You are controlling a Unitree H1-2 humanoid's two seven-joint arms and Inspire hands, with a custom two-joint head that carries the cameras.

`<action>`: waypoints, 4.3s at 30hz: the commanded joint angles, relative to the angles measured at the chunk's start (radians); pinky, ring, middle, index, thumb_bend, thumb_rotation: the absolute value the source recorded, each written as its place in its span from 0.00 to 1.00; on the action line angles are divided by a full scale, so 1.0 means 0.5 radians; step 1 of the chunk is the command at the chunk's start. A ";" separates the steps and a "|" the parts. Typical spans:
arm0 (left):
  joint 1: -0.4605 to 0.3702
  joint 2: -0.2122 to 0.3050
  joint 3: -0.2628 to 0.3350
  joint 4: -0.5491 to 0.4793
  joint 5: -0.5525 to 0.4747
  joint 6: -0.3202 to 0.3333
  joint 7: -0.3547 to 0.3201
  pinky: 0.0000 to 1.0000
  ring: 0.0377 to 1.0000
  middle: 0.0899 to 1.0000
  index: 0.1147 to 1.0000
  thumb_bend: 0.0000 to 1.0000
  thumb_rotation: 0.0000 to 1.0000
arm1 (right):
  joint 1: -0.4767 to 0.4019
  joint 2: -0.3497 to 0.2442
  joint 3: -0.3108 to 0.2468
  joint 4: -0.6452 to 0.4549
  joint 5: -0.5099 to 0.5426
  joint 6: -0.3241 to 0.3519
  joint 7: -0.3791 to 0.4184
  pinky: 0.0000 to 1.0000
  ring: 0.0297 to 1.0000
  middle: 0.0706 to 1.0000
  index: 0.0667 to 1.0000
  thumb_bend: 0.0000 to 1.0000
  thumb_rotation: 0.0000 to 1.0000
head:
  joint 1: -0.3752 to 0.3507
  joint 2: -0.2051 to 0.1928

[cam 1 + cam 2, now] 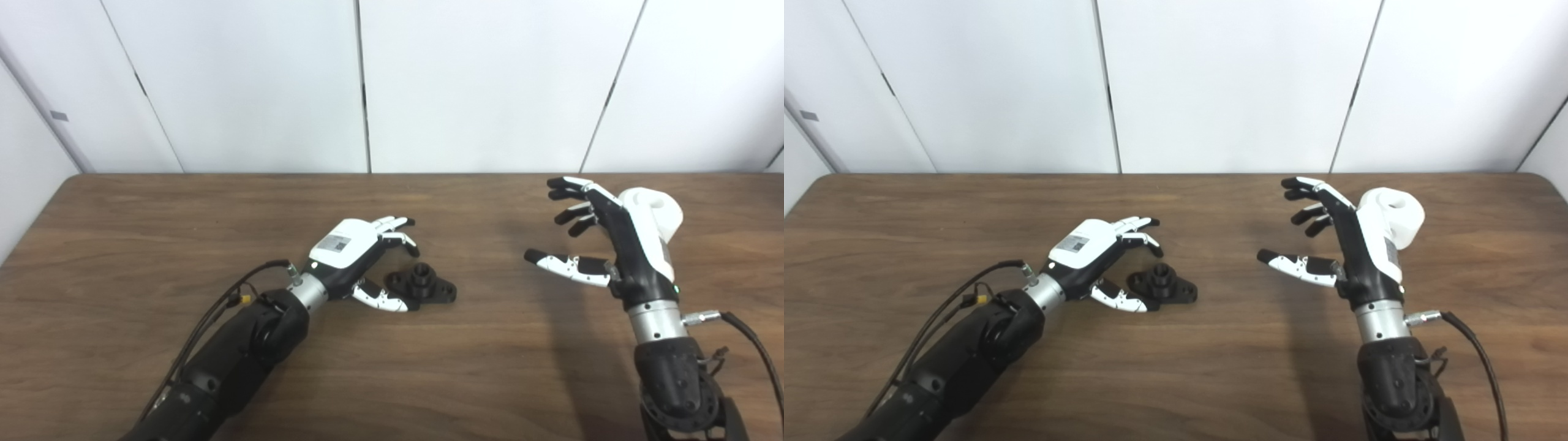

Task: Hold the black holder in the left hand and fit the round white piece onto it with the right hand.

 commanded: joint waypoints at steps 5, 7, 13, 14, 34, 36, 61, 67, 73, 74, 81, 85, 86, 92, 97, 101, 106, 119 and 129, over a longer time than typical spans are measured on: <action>0.048 0.126 0.037 0.083 -0.004 0.098 -0.138 0.82 0.92 0.91 0.53 1.00 0.20 | -0.060 -0.008 -0.008 -0.064 0.008 -0.019 -0.021 0.45 0.56 0.69 0.73 0.58 0.15 | 0.001 0.005; 0.046 0.134 0.036 0.082 0.000 0.096 -0.148 0.81 0.92 0.90 0.52 1.00 0.20 | -0.058 -0.006 -0.009 -0.066 0.014 -0.017 -0.021 0.45 0.56 0.69 0.73 0.58 0.14 | 0.004 0.004; 0.037 0.139 0.018 0.105 0.008 0.096 -0.176 0.82 0.92 0.89 0.46 0.97 0.21 | -0.055 0.000 -0.007 -0.074 0.012 -0.006 -0.019 0.45 0.56 0.69 0.73 0.58 0.15 | 0.001 0.010; 0.038 0.133 0.023 0.111 -0.008 0.098 -0.182 0.82 0.92 0.89 0.45 0.97 0.20 | -0.056 0.000 -0.008 -0.075 0.008 -0.004 -0.020 0.45 0.56 0.69 0.73 0.58 0.15 | 0.000 0.012; 0.041 0.119 0.001 0.154 -0.079 0.056 -0.164 0.86 0.89 0.83 0.41 0.52 0.07 | -0.054 -0.006 -0.011 -0.066 0.021 -0.022 -0.029 0.45 0.56 0.69 0.73 0.57 0.16 | -0.001 0.023; 0.043 0.114 0.009 0.157 -0.105 0.047 -0.173 0.87 0.89 0.83 0.41 0.52 0.07 | -0.053 -0.006 -0.012 -0.067 0.024 -0.021 -0.027 0.45 0.56 0.69 0.73 0.57 0.16 | -0.002 0.023; 0.019 0.127 -0.042 0.198 -0.322 -0.169 -0.352 0.85 0.92 0.87 0.41 0.53 0.06 | -0.072 -0.025 -0.015 -0.041 0.009 -0.017 -0.028 0.45 0.56 0.69 0.73 0.56 0.17 | -0.009 0.027; 0.020 0.125 -0.041 0.200 -0.339 -0.174 -0.357 0.84 0.92 0.86 0.41 0.52 0.06 | -0.077 -0.026 -0.012 -0.045 0.007 -0.012 -0.023 0.44 0.55 0.69 0.73 0.56 0.20 | -0.008 0.032; 0.021 0.121 -0.040 0.171 -0.359 -0.146 -0.411 0.85 0.93 0.88 0.41 0.52 0.06 | -0.082 -0.022 -0.008 -0.041 0.006 -0.008 -0.020 0.44 0.55 0.68 0.73 0.56 0.18 | -0.006 0.031; 0.020 0.121 -0.040 0.167 -0.361 -0.150 -0.416 0.84 0.93 0.88 0.41 0.52 0.06 | -0.082 -0.022 -0.007 -0.040 0.003 -0.009 -0.021 0.44 0.55 0.68 0.73 0.56 0.18 | -0.007 0.029; 0.019 0.111 -0.059 0.138 -0.289 -0.161 -0.359 0.78 0.91 0.93 0.53 0.88 0.14 | -0.086 -0.011 -0.005 -0.042 0.000 -0.001 -0.024 0.44 0.55 0.68 0.73 0.56 0.18 | -0.005 0.030; 0.026 0.098 -0.056 0.120 -0.268 -0.157 -0.341 0.76 0.92 0.95 0.60 1.00 0.17 | -0.087 -0.005 -0.005 -0.045 0.005 0.000 -0.024 0.44 0.56 0.69 0.73 0.56 0.18 | -0.005 0.031; 0.027 0.093 -0.057 0.117 -0.258 -0.161 -0.329 0.76 0.92 0.95 0.61 1.00 0.18 | -0.086 -0.007 -0.004 -0.044 0.004 -0.006 -0.026 0.44 0.56 0.69 0.73 0.56 0.18 | -0.004 0.031; 0.023 0.071 -0.066 0.138 -0.217 -0.170 -0.270 0.74 0.92 0.95 0.63 1.00 0.16 | -0.086 -0.006 -0.005 -0.038 0.003 -0.009 -0.031 0.45 0.55 0.68 0.73 0.56 0.18 | -0.002 0.031; 0.023 0.063 -0.088 0.127 -0.183 -0.157 -0.250 0.72 0.92 0.97 0.68 1.00 0.17 | -0.085 0.003 -0.006 -0.037 0.008 -0.010 -0.037 0.44 0.55 0.68 0.73 0.57 0.17 | -0.005 0.034; 0.018 0.057 -0.101 0.130 -0.164 -0.157 -0.245 0.73 0.92 0.97 0.68 1.00 0.17 | -0.085 0.003 -0.003 -0.036 -0.003 -0.016 -0.042 0.44 0.55 0.68 0.73 0.57 0.18 | -0.005 0.037; 0.018 0.044 -0.105 0.126 -0.180 -0.146 -0.271 0.74 0.93 0.97 0.66 1.00 0.17 | -0.082 0.010 -0.003 -0.042 0.001 -0.014 -0.043 0.44 0.54 0.68 0.73 0.57 0.16 | -0.010 0.040; 0.006 0.014 -0.153 0.195 -0.233 -0.182 -0.339 0.77 0.94 0.95 0.56 1.00 0.15 | -0.081 0.012 -0.006 -0.057 -0.007 0.003 -0.036 0.44 0.55 0.68 0.73 0.56 0.17 | -0.013 0.047; -0.041 -0.007 -0.216 0.296 -0.324 -0.191 -0.455 0.79 0.94 0.92 0.49 1.00 0.18 | -0.090 0.011 -0.007 -0.054 -0.004 0.006 -0.035 0.44 0.55 0.68 0.73 0.57 0.19 | -0.013 0.048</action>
